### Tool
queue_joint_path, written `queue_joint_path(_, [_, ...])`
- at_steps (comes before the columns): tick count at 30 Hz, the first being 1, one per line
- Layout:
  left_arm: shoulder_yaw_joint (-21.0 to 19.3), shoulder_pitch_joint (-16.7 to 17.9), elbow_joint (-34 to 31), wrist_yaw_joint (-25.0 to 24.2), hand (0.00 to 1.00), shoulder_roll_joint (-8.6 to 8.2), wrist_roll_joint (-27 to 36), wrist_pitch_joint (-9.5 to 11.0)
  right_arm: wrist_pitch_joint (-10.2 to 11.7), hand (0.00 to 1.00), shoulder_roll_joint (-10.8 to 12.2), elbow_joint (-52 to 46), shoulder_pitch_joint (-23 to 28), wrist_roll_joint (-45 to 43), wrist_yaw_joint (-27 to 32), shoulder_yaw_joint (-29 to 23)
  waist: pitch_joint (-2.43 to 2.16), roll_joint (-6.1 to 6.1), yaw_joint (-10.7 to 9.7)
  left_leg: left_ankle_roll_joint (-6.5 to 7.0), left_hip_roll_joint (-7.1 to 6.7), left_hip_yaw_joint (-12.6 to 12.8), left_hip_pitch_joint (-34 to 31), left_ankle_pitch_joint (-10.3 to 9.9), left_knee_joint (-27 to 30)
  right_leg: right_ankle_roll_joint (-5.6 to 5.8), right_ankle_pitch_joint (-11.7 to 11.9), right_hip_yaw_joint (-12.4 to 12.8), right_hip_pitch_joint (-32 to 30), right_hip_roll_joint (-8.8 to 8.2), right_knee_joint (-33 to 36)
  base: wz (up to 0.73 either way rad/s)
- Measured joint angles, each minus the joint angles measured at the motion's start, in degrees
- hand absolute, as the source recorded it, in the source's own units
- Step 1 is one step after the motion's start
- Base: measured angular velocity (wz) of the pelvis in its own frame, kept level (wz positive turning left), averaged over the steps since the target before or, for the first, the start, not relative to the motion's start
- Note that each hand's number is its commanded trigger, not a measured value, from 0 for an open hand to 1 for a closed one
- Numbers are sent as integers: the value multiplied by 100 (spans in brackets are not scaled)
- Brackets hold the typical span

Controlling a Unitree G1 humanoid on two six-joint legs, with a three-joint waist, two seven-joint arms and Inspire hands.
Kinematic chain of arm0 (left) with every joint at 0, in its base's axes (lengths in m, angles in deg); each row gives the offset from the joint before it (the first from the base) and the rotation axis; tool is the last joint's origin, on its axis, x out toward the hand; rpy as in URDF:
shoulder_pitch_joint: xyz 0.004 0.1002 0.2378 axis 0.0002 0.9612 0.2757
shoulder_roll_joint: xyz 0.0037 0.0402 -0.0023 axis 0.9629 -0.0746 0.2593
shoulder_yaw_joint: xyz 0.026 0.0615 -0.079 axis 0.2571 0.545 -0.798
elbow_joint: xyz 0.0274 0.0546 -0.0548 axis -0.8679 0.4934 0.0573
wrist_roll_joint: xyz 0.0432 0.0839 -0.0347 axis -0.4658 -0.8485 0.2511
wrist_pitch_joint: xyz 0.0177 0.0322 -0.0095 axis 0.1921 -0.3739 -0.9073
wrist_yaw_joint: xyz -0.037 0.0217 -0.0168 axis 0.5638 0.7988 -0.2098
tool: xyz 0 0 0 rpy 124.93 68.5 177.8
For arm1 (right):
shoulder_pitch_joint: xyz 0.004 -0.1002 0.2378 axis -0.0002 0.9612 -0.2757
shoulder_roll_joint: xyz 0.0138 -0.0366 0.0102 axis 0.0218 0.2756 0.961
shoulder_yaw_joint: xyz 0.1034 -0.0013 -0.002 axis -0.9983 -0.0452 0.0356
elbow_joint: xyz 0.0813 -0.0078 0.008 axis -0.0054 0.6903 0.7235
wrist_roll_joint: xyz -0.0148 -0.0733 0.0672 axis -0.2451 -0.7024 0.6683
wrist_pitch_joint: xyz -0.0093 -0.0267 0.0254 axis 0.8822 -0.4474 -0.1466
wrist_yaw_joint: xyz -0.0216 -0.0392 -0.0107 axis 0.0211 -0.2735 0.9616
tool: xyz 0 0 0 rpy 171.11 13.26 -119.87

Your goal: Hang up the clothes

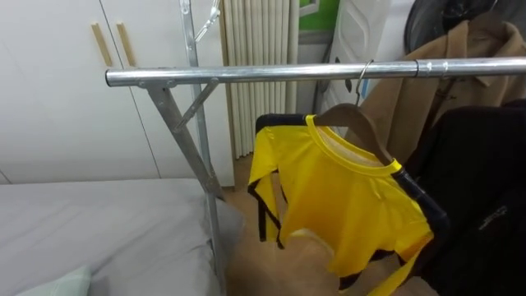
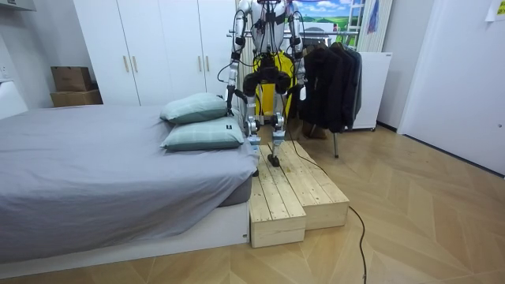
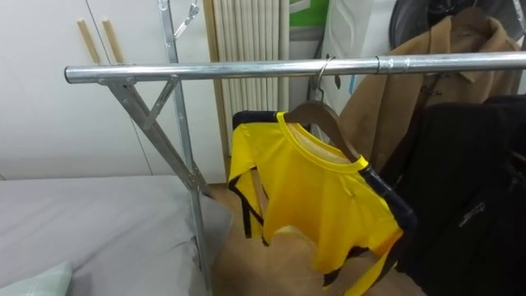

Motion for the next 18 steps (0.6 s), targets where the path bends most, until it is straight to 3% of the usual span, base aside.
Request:
queue_joint_path(8, [18,2,9,100,0,-10,-5,-1,-4,0,-12,-95,-34,-63,-81,119,12,-44,7,-9,17,62,7,-5,14,-24,-21,-3,-49,21,106,-3])
queue_joint_path(16, [108,-14,9,274,0,81,-5,9,1,0,-88,-141,-324,-664,-88,508,19,-64,58,-139,168,6,-187,-169,388,-160,-183,-131,-189,69,326,3])
queue_joint_path(18, [143,0,3,353,0,108,0,91,-2,0,-146,-305,-331,-918,-89,711,14,-67,159,-173,196,-73,-281,-212,522,-212,-251,-246,-225,45,427,20])
